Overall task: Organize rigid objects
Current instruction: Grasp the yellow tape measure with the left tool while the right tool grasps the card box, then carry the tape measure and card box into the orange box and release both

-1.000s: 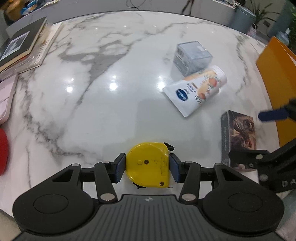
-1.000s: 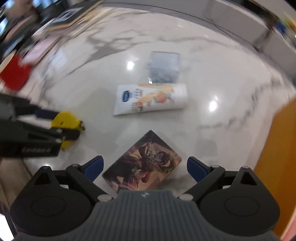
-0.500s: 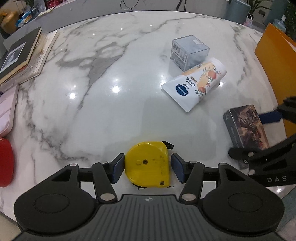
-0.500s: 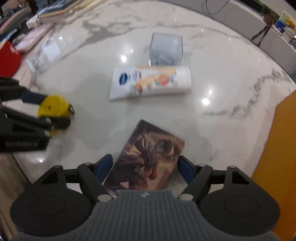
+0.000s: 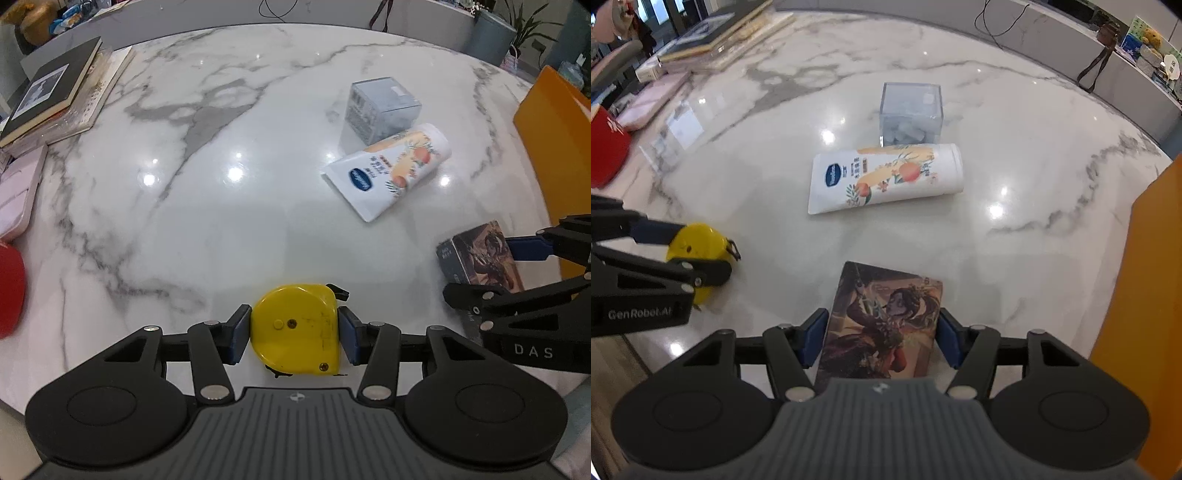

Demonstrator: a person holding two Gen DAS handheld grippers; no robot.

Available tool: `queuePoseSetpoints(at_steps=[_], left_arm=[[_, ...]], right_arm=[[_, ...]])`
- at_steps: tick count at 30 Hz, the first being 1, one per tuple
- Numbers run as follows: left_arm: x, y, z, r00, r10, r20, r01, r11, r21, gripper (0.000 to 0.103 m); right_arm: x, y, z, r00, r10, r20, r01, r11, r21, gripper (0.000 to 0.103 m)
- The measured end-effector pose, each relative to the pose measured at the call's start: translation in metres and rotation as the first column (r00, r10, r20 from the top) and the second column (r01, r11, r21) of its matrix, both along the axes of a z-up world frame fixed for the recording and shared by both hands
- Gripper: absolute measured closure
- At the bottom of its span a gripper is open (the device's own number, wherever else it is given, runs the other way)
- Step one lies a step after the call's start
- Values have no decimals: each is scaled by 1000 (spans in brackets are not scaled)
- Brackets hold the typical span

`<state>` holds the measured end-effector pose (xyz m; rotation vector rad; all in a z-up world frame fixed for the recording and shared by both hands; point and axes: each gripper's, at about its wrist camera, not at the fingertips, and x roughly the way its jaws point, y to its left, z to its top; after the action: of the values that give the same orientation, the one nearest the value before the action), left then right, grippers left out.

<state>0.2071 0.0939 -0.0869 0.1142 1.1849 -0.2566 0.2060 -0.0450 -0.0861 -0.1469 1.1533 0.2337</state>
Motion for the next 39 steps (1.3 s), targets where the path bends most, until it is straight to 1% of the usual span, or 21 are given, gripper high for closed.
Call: queuePoseSetpoints(at_steps=[4, 6, 9, 11, 14, 18, 22, 25, 27, 32, 35, 39], left_arm=[[-9, -3, 15, 1000, 9, 23, -9, 1000, -9, 47], [-12, -6, 28, 999, 10, 39, -9, 1000, -29, 47], [-18, -16, 54, 996, -9, 92, 12, 999, -35, 47], [-22, -26, 73, 991, -29, 130, 35, 999, -42, 47], [-29, -46, 99, 982, -62, 178, 75, 995, -72, 47], [-40, -80, 126, 960, -142, 241, 169, 981, -94, 47], [-50, -123, 139, 920, -261, 293, 295, 952, -78, 47], [-52, -157, 140, 888, -338, 311, 376, 924, -70, 47], [-51, -182, 138, 866, -388, 317, 426, 903, -59, 47], [-48, -243, 127, 792, -520, 321, 551, 834, -9, 47], [-42, -274, 117, 745, -582, 326, 605, 795, 37, 47], [-29, -309, 100, 702, -638, 315, 645, 758, 97, 47]], right_arm=[[-10, -4, 18, 999, 18, 49, -19, 1000, 18, 43], [-17, -8, 34, 996, 32, 89, -34, 999, 23, 43], [-27, -18, 60, 988, 37, 149, -44, 998, 44, 44], [-34, -27, 77, 982, 31, 189, -42, 998, 54, 44], [-44, -47, 101, 970, 10, 245, -26, 998, 63, 44], [-57, -80, 128, 954, -24, 298, 7, 998, 58, 44], [-72, -120, 146, 945, -56, 324, 48, 998, 32, 44], [-80, -156, 153, 941, -96, 325, 97, 995, 12, 44], [-83, -180, 152, 939, -127, 321, 135, 991, -3, 44], [-76, -238, 133, 937, -216, 275, 233, 972, -29, 44], [-67, -264, 118, 932, -255, 257, 271, 962, -28, 44], [-47, -283, 104, 919, -300, 256, 304, 952, 23, 44]])
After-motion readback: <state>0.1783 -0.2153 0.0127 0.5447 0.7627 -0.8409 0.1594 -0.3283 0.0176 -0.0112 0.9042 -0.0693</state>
